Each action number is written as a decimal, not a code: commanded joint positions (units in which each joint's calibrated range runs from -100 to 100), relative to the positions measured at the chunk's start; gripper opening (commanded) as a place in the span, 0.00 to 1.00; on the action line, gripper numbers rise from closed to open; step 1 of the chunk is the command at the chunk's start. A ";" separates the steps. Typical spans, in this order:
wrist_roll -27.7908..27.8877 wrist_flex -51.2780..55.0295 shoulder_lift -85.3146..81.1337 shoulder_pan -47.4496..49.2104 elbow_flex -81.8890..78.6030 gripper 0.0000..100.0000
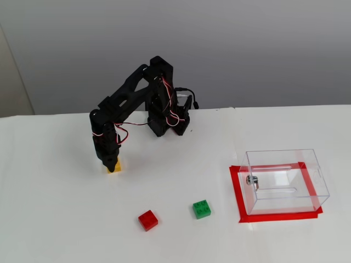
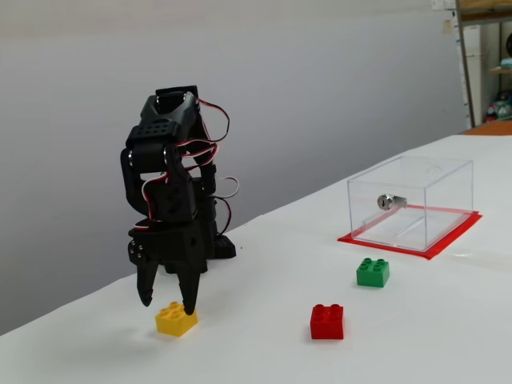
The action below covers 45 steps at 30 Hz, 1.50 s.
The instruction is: Pick the yellow lego brick and place it into the transparent box
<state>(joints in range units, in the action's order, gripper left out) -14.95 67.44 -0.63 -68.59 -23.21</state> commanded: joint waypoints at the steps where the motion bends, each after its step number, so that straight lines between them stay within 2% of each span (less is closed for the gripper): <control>1: -0.13 -1.55 -0.09 0.16 -1.20 0.31; 17: -0.13 -4.43 -0.09 0.38 -5.72 0.31; 24: 0.23 -4.25 -0.09 0.38 -5.72 0.17; 28: 0.28 -4.25 -0.09 0.38 -5.72 0.13; 39: 0.07 -3.30 -1.19 1.05 -5.27 0.13; 45: -0.08 1.40 -3.99 3.41 0.25 0.13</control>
<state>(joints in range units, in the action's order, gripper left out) -14.90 67.61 -0.89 -66.24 -27.01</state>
